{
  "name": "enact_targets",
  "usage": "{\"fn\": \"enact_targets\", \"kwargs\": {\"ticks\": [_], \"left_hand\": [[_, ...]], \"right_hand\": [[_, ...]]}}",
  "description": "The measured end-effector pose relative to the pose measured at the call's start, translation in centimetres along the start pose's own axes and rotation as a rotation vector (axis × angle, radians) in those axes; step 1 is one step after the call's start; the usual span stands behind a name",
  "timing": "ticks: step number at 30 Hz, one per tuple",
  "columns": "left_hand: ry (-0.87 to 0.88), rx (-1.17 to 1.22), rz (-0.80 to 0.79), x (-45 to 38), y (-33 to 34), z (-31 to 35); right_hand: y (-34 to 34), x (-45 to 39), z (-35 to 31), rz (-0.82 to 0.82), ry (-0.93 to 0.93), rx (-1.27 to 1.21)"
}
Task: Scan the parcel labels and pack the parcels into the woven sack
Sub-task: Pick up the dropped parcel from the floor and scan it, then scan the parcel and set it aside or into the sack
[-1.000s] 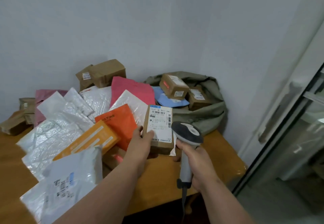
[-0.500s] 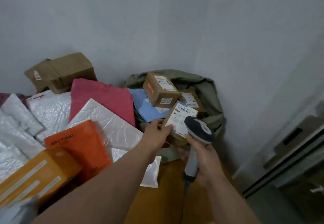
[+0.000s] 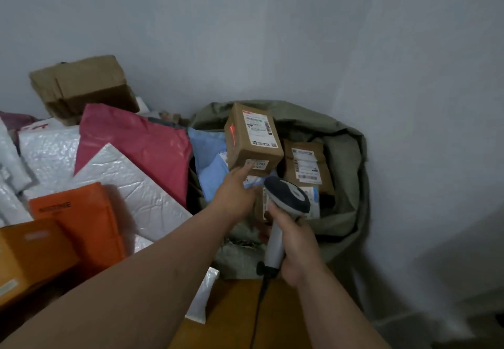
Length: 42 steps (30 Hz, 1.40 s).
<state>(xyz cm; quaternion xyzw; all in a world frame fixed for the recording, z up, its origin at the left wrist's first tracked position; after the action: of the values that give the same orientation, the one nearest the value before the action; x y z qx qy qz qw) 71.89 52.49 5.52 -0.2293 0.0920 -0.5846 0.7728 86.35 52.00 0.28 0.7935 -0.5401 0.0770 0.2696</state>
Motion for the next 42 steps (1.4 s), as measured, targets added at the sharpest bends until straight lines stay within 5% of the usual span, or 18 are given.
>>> {"fn": "enact_targets", "kwargs": {"ticks": [6, 17, 29, 34, 42], "left_hand": [[-0.141, 0.076, 0.07, 3.8, -2.2, -2.1], [-0.095, 0.133, 0.311, 17.9, -15.6, -4.2], [-0.211, 0.224, 0.872, 42.5, -32.2, -19.6], [-0.534, 0.287, 0.676, 46.3, -31.8, -26.8], [-0.625, 0.397, 0.452, 45.1, -29.6, -29.0]], "right_hand": [[2.0, 0.3, 0.9, -0.082, 0.04, 0.026], [15.8, 10.0, 5.1, -0.366, -0.06, 0.336], [30.1, 23.7, 19.9, -0.441, -0.005, 0.382], [31.1, 24.8, 21.9, -0.383, 0.016, 0.445], [31.7, 23.1, 23.6, -0.401, 0.052, 0.506]]}}
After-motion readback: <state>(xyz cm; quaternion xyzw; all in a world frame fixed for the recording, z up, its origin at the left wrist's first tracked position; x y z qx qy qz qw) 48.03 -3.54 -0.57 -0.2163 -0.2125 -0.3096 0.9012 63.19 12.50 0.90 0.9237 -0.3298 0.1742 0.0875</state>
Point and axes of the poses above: each hand's wrist, its own x-axis away from the middle knuckle, its own y-axis out of the palm, z = x × y, the point moved 5 cm from there along -x, towards the middle knuckle, and after that the axes turned 7 degrees about -z, right-handed, at the moved point
